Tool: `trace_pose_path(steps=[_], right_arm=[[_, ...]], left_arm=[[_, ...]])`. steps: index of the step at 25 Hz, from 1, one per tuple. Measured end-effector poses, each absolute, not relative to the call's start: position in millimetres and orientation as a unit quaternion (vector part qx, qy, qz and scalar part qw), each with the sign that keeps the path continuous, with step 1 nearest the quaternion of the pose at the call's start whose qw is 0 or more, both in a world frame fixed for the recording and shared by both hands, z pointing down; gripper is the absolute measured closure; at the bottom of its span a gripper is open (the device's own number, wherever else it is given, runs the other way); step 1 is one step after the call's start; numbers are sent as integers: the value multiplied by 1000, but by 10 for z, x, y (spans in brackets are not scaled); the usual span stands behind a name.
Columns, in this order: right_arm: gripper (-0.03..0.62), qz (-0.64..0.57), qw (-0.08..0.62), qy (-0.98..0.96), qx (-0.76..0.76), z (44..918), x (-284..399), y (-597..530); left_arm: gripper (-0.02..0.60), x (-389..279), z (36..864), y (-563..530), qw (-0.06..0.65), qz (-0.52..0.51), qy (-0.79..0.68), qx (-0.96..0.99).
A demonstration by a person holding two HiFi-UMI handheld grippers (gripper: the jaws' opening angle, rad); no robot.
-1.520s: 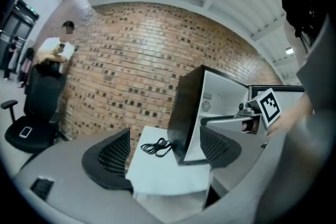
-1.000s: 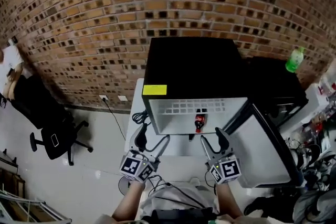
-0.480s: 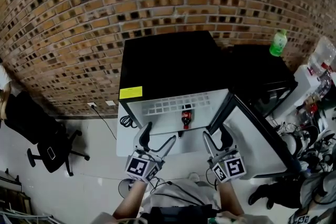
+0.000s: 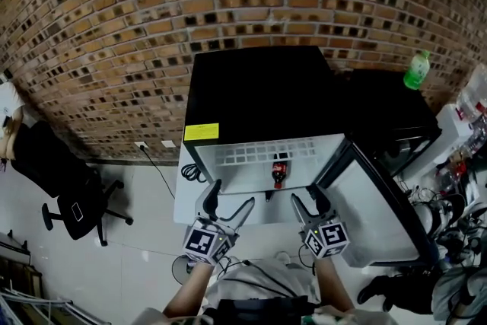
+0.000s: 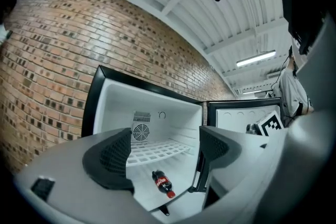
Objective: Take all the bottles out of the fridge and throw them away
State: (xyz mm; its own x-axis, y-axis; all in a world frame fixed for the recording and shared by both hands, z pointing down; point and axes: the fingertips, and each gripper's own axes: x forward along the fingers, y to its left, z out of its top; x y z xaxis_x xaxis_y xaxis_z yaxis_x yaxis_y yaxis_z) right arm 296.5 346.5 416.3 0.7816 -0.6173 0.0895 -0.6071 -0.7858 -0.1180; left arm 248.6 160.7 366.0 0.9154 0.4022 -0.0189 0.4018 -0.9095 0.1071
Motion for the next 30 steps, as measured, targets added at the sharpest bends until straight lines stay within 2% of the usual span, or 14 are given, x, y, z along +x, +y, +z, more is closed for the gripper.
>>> trace_pose_path(steps=[7, 8, 9, 16, 25, 27, 30], right_arm=[[299, -208, 65, 320, -922, 5356, 3289, 3112], [303, -230, 70, 323, -915, 5544, 3342, 3042], [332, -251, 75, 326, -909, 5718, 3394, 2972], [347, -363, 70, 275, -887, 6685, 3732, 2841], [335, -428, 145, 232, -861, 6954, 3929, 2728], [368, -435, 145, 223, -860, 7009, 3918, 2753], [424, -426, 102, 217, -873, 6999, 3890, 2903]], left_arm=[[187, 2356, 3634, 1410, 60, 9, 169, 984], [187, 2327, 3652, 1357, 65, 12, 158, 985], [187, 2293, 3704, 1290, 65, 16, 148, 987], [187, 2009, 3841, 1008, 65, 23, 96, 993], [187, 1754, 3897, 915, 67, 37, 68, 995], [187, 1741, 3844, 918, 80, 36, 60, 994], [187, 1688, 3955, 890, 69, 36, 64, 995]])
